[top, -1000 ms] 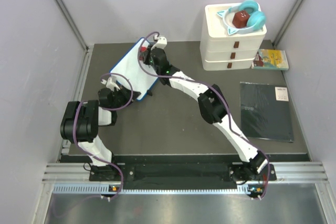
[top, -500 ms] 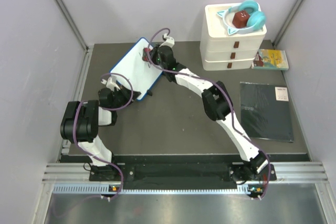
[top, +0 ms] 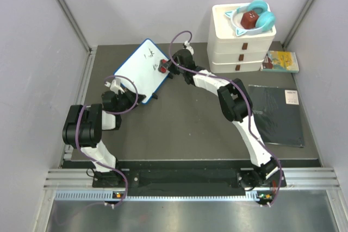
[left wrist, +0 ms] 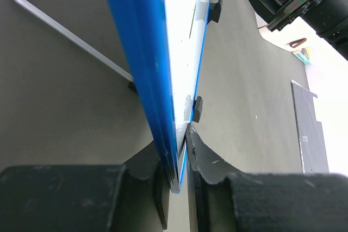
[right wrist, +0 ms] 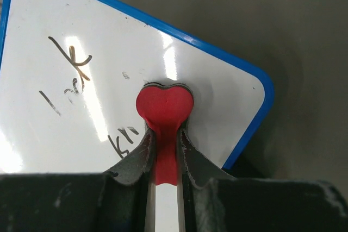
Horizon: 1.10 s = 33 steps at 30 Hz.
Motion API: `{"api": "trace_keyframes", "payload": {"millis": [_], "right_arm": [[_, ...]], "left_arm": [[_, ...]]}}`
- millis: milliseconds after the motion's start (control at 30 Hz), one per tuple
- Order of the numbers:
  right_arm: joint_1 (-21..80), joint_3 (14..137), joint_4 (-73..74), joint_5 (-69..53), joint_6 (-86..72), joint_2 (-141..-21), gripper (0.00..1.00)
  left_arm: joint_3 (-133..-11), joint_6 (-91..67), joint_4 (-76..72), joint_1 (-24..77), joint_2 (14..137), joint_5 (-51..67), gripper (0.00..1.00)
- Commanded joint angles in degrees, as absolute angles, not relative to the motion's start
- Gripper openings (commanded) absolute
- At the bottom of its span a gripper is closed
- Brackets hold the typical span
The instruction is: Erase the whiteboard
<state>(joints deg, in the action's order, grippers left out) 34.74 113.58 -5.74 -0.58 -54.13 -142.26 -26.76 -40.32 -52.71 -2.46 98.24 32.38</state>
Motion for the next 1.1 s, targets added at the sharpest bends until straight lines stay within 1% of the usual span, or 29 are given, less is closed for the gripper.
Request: {"api": "trace_keyframes", "payload": {"millis": [0,267,467,700,833,1067], "right_arm": [[37.4,113.4,2.2,-3.5,-52.1,-144.0,0.00],[43.8,120.7,1.3,-4.5,-45.7,-145.3,0.00],[45.1,122.3,0.4,-5.5,-47.4,-145.6,0.00],[40.1,126.4,7.1,-3.0,-52.5,-149.5,0.00],[35.7,125.9,10.3,-0.2,-55.0,-150.1,0.00],[32.6,125.2,12.7,4.0,-54.3,-149.1,0.00]], "left_arm": [[-25.6,-37.4,-46.0,-0.9,98.3,36.7,0.03],[-25.3,-37.4,-46.2,-0.9,98.2,36.9,0.03],[-25.2,-37.4,-46.4,-0.8,98.1,37.0,0.03],[-25.1,-37.4,-46.5,-0.9,98.0,37.0,0.03],[-25.1,-37.4,-46.5,-0.9,97.9,37.0,0.03],[-24.8,-37.4,-46.6,-0.9,97.6,36.7,0.03]]}}
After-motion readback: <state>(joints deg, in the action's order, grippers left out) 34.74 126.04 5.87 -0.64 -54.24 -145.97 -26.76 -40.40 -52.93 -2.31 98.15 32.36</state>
